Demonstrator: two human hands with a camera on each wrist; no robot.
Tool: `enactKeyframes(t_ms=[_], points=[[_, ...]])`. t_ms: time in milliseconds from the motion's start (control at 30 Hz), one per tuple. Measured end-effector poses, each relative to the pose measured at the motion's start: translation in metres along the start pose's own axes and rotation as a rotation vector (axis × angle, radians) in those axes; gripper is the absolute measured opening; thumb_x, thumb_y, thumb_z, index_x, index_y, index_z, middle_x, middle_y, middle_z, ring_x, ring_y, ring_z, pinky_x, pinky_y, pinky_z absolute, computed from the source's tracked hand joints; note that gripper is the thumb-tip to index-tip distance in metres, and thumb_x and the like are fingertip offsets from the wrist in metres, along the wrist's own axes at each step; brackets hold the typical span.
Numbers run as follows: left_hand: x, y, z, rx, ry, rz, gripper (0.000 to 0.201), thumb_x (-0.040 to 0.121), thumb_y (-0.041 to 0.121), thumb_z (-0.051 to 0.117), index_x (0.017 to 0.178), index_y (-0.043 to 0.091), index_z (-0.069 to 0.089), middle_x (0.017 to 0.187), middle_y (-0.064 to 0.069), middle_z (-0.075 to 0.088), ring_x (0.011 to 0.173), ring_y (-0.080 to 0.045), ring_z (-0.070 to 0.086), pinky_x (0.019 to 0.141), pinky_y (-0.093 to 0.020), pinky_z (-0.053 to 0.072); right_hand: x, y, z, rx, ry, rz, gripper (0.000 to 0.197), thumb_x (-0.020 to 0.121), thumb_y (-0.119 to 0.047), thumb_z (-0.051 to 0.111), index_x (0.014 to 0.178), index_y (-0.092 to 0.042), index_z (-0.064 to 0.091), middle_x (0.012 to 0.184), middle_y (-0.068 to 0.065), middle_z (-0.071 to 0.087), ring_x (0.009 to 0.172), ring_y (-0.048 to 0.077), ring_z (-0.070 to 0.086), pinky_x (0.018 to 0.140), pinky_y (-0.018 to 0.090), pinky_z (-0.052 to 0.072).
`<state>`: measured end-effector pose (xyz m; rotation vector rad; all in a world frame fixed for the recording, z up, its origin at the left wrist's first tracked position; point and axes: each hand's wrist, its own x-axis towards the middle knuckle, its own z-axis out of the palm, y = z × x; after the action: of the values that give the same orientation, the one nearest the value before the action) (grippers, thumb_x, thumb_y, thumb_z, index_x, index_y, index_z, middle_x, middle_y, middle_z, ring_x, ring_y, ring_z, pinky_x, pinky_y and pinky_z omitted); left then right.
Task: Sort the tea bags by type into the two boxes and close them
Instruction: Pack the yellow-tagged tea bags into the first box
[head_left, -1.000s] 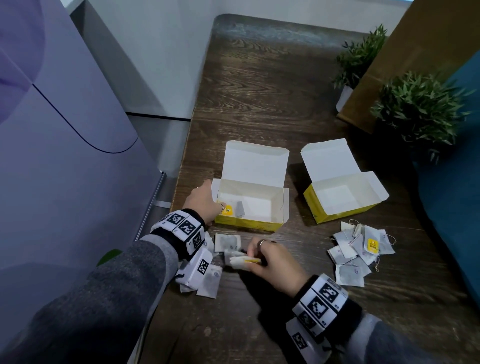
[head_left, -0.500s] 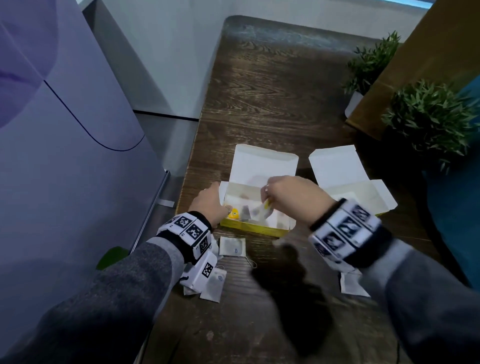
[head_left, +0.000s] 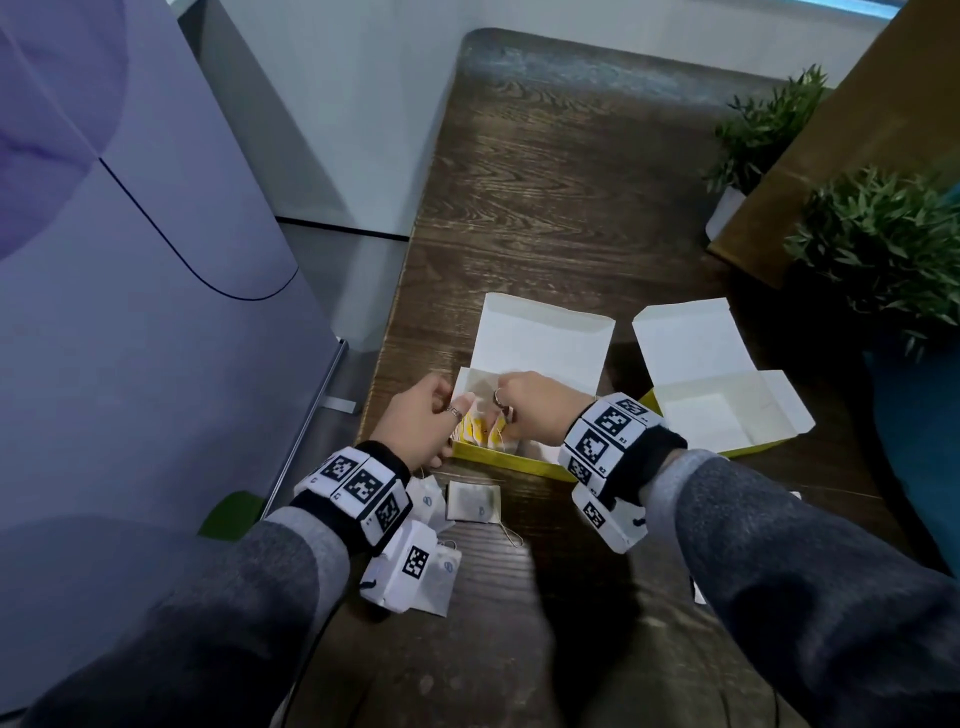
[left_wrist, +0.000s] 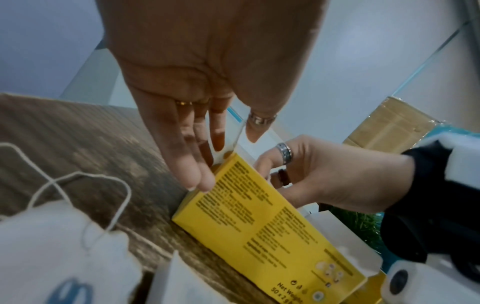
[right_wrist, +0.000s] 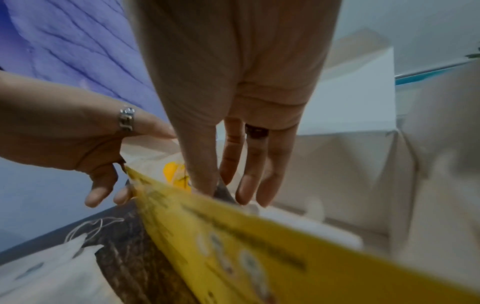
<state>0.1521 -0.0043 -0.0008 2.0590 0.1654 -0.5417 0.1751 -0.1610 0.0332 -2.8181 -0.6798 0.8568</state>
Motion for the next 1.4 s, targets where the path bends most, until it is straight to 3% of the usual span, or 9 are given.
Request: enactKeyframes(t_ms=[267, 400, 500, 667, 800, 933, 1067, 1233, 1400], points=[[-0.01, -0.003, -0.006, -0.119, -0.028, -0.045, 0.034, 0.094, 0.049, 0.037, 0.101, 0.021, 0.056, 0.083, -0.016, 0.065, 0.067, -0.036, 0.065, 0.06, -0.039, 0.055, 0.004, 0.011, 0.008, 0.197, 0.028, 0.086, 0.036, 0.076, -0.005, 0.07, 0.095, -0.017, 0.043, 0.095, 0.005, 0.057, 0.087, 0.02, 0.057, 0.074, 0.028, 0.047], [-0.013, -0.005, -0.018, -0.051, 0.046, -0.005, 0.014, 0.094, 0.024, 0.045, 0.095, 0.014, 0.055, 0.082, -0.006, 0.06, 0.057, -0.018, 0.059, 0.05, -0.03, 0.049, -0.007, 0.012, -0.003, 0.187, 0.1, 0.055, 0.028, 0.084, -0.014, 0.064, 0.111, -0.015, 0.057, 0.106, 0.0, 0.058, 0.089, 0.014, 0.053, 0.079, 0.023, 0.041], [-0.018, -0.008, -0.033, 0.207, 0.095, 0.066, 0.006, 0.087, 0.016, 0.053, 0.087, 0.015, 0.059, 0.079, 0.001, 0.063, 0.071, -0.016, 0.06, 0.068, -0.033, 0.053, -0.036, 0.001, -0.025, 0.225, 0.2, -0.008, 0.023, 0.085, -0.019, 0.065, 0.108, -0.018, 0.061, 0.092, -0.007, 0.057, 0.077, 0.009, 0.051, 0.073, 0.022, 0.04], [-0.03, -0.017, -0.039, 0.495, -0.175, 0.016, 0.011, 0.079, 0.028, 0.067, 0.084, 0.024, 0.059, 0.077, 0.007, 0.06, 0.074, -0.01, 0.056, 0.071, -0.028, 0.048, -0.065, -0.025, -0.003, 0.257, 0.04, -0.088, 0.027, 0.087, -0.023, 0.063, 0.114, -0.018, 0.063, 0.099, -0.006, 0.067, 0.078, 0.001, 0.058, 0.072, 0.007, 0.041], [-0.038, -0.031, -0.028, 0.648, -0.178, 0.053, 0.036, 0.073, 0.041, 0.071, 0.101, 0.025, 0.055, 0.091, 0.006, 0.054, 0.08, -0.009, 0.051, 0.07, -0.027, 0.045, -0.054, -0.038, 0.046, 0.163, 0.0, -0.065, 0.038, 0.091, -0.022, 0.055, 0.127, -0.009, 0.053, 0.124, 0.008, 0.057, 0.111, 0.024, 0.058, 0.093, 0.032, 0.047], [-0.047, -0.046, -0.007, 0.69, -0.087, 0.079, 0.056, 0.072, 0.039, 0.072, 0.117, 0.024, 0.043, 0.11, -0.003, 0.051, 0.1, -0.021, 0.054, 0.082, -0.033, 0.048, -0.045, -0.048, 0.083, 0.031, 0.057, 0.013, 0.046, 0.091, -0.018, 0.052, 0.134, -0.009, 0.038, 0.131, 0.01, 0.038, 0.105, 0.034, 0.057, 0.076, 0.04, 0.049], [-0.048, -0.052, 0.001, 0.513, -0.036, 0.057, 0.054, 0.073, 0.019, 0.073, 0.115, 0.024, 0.04, 0.09, -0.001, 0.054, 0.086, -0.02, 0.054, 0.066, -0.027, 0.04, -0.045, -0.054, 0.097, -0.069, 0.142, 0.056, 0.044, 0.088, -0.014, 0.053, 0.129, -0.007, 0.039, 0.124, 0.012, 0.043, 0.095, 0.033, 0.059, 0.062, 0.037, 0.039], [-0.046, -0.053, -0.005, 0.247, 0.042, 0.057, 0.047, 0.071, 0.011, 0.076, 0.107, 0.021, 0.048, 0.079, 0.006, 0.05, 0.071, -0.005, 0.048, 0.054, -0.014, 0.031, -0.055, -0.045, 0.106, -0.199, 0.275, 0.075, 0.051, 0.039, -0.028, 0.084, 0.083, -0.012, 0.064, 0.073, 0.005, 0.062, 0.071, 0.025, 0.063, 0.054, 0.031, 0.051], [-0.051, -0.041, -0.017, -0.178, 0.078, -0.029, 0.028, 0.079, 0.006, 0.07, 0.103, 0.011, 0.057, 0.091, -0.002, 0.063, 0.073, -0.009, 0.061, 0.056, -0.016, 0.049, -0.067, -0.031, 0.115, -0.024, 0.308, 0.064, 0.049, 0.047, -0.02, 0.076, 0.089, -0.014, 0.05, 0.081, 0.004, 0.061, 0.074, 0.026, 0.061, 0.062, 0.031, 0.052]])
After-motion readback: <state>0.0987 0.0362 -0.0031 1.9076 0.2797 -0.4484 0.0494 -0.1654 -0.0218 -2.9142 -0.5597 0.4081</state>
